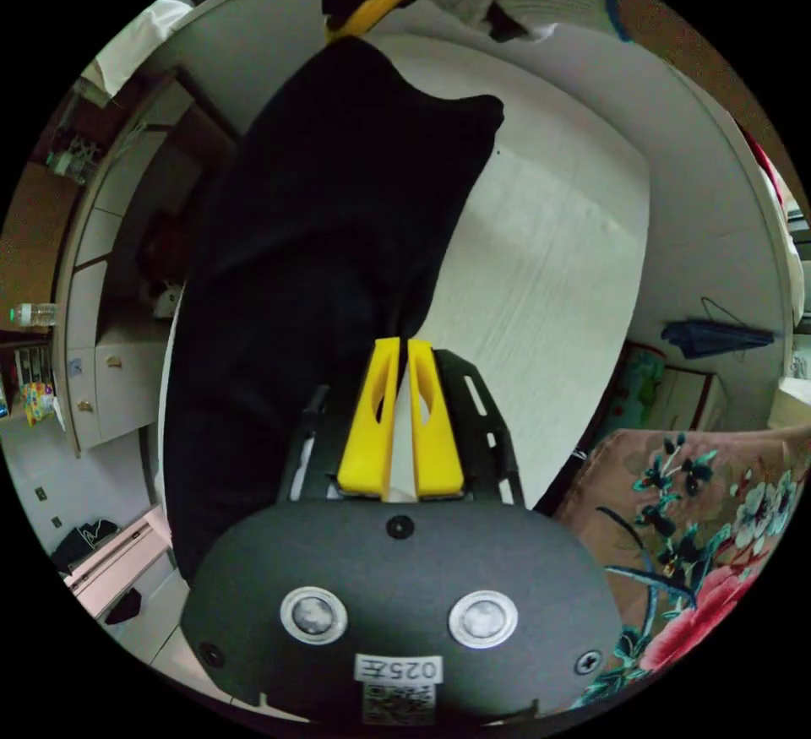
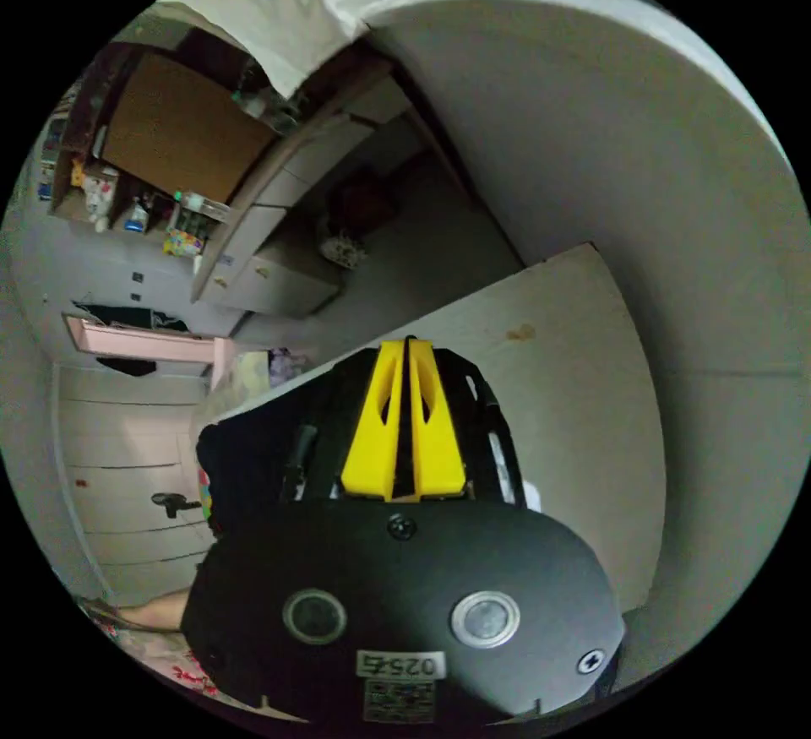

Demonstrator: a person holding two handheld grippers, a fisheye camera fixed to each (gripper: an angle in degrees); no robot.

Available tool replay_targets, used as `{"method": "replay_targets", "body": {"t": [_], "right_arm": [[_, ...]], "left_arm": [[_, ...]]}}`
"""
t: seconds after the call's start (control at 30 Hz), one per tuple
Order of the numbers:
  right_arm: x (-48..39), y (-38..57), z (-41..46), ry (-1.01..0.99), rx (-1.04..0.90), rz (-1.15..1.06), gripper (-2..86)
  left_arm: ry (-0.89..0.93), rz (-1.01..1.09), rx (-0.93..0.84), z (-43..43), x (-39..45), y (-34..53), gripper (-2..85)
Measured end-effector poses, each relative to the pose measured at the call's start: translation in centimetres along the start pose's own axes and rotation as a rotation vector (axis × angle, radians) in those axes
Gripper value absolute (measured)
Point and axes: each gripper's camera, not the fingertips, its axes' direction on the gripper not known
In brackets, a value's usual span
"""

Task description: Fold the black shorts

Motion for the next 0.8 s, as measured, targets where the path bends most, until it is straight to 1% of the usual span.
{"method": "replay_targets", "body": {"t": [0.07,0.1,0.13,0.2,0.27,0.3,0.37,0.4,0.43,0.47,0.5,0.57,0.6,0.67,0.73,0.8], "right_arm": [[1.0,-1.1,2.7,0.066,-0.085,-0.011,0.0],[1.3,-1.3,3.2,0.082,-0.096,-0.008,0.1],[1.8,-1.5,3.7,0.081,-0.096,-0.016,1.0],[3.3,-1.6,3.8,0.035,-0.087,0.036,3.3],[5.4,-0.3,1.8,-0.063,0.019,0.138,7.5],[5.7,0.4,1.0,-0.082,0.055,0.150,8.5],[5.5,4.1,-1.7,-0.147,0.158,0.127,11.3],[5.3,5.3,-2.1,-0.162,0.167,0.108,11.8],[4.7,7.9,-2.7,-0.193,0.160,0.073,12.1],[3.9,10.8,-2.8,-0.217,0.142,0.034,12.2],[3.6,12.4,-2.8,-0.222,0.127,0.015,12.2],[2.4,18.7,-1.5,-0.206,0.047,-0.003,11.9],[2.2,20.3,-1.0,-0.206,0.025,0.008,11.7],[2.1,26.7,1.3,-0.239,-0.042,0.111,11.1],[2.3,31.5,3.1,-0.279,-0.058,0.215,10.8],[2.6,36.2,5.0,-0.319,-0.059,0.339,10.6]], "left_arm": [[0.012,-0.018,-0.012,0.5,-0.2,-1.2,-0.9],[0.020,-0.022,-0.015,0.6,-0.4,-1.5,-0.9],[0.037,-0.037,-0.017,0.8,-0.8,-1.9,-0.8],[0.078,-0.072,-0.006,0.6,-2.0,-2.0,-0.3],[0.156,-0.145,0.043,-0.7,-4.2,-0.2,0.1],[0.172,-0.166,0.065,-1.3,-4.8,0.8,0.2],[0.267,-0.215,0.149,-3.9,-6.5,6.5,0.4],[0.292,-0.210,0.160,-4.4,-6.6,8.3,0.4],[0.335,-0.173,0.159,-5.1,-6.3,11.9,0.3],[0.352,-0.135,0.119,-5.5,-5.6,15.4,-0.2],[0.355,-0.109,0.086,-5.5,-5.2,17.1,-0.4],[0.270,0.004,-0.106,-4.8,-2.9,23.3,-0.4],[0.243,0.049,-0.151,-4.6,-2.3,24.7,-0.4],[0.122,0.209,-0.273,-4.1,-0.9,29.1,0.3],[0.078,0.332,-0.310,-3.7,-0.6,31.1,1.7],[0.069,0.447,-0.296,-3.6,-0.7,31.8,3.3]]}}
